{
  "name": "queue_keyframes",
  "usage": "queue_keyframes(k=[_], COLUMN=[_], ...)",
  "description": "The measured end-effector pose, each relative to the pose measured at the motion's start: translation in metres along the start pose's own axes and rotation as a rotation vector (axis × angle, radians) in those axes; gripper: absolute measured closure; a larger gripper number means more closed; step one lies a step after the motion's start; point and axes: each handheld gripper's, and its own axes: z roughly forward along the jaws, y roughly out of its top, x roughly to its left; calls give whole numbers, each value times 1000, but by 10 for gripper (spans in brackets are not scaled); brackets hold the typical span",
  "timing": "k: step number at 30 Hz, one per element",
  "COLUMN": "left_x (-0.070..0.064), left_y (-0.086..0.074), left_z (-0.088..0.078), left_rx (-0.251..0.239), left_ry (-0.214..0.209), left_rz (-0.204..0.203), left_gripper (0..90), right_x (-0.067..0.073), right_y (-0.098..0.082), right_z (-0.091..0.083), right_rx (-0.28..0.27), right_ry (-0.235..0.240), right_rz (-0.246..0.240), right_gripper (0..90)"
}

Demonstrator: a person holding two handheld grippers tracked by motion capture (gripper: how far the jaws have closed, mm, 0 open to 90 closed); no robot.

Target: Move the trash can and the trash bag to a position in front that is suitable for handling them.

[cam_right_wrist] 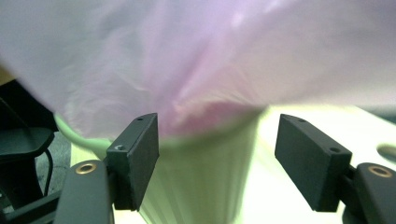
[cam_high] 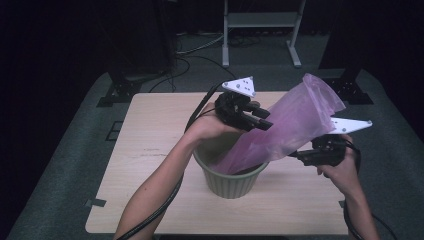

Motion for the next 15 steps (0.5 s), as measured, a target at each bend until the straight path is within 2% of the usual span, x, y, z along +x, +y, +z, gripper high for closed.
queue_keyframes(k=[2, 4, 7, 15], left_x=[2, 4, 6, 23], left_y=[2, 5, 9, 19], left_z=[4, 9, 16, 36], left_rx=[12, 19, 24, 66], left_ry=[15, 34, 43, 51], left_rz=[-11, -27, -31, -49], left_gripper=[476, 378, 300, 232], right_x=[-8, -17, -27, -42], right_y=[-10, -19, -26, -27], right_z=[-7, -13, -23, -29], right_rx=[-5, -35, -70, -103], right_ry=[-18, -26, -29, -29], right_rz=[29, 56, 93, 117], right_gripper=[296, 295, 292, 284])
